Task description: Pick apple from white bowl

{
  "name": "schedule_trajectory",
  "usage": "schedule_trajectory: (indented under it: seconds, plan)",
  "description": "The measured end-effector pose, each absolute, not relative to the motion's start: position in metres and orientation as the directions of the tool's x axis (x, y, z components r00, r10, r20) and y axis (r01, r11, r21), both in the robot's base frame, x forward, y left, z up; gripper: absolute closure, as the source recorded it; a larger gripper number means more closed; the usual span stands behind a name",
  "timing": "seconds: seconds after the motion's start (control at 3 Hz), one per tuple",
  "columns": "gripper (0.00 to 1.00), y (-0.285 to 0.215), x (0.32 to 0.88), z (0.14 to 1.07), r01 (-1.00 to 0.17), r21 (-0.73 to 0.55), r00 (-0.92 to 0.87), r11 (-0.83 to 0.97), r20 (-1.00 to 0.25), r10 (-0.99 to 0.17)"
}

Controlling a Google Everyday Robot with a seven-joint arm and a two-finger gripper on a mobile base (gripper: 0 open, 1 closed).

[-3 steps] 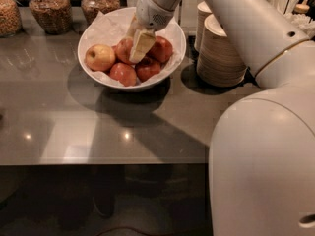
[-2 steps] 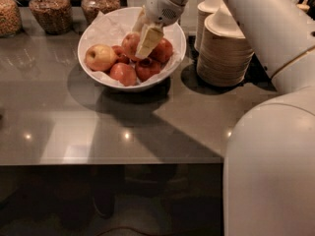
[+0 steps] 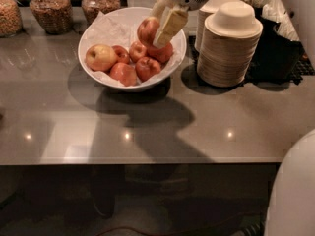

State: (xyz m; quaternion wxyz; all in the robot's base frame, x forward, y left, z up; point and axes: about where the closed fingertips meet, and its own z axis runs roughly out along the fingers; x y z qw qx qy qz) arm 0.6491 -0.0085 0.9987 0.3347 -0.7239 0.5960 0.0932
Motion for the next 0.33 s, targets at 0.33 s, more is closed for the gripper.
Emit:
schedule_trajectory:
  seconds: [0.33]
  plan:
    - [1.00, -0.0265, 0.6350, 1.0296, -0.911, -0.411, 0.281, -0.032, -0.563, -0.777]
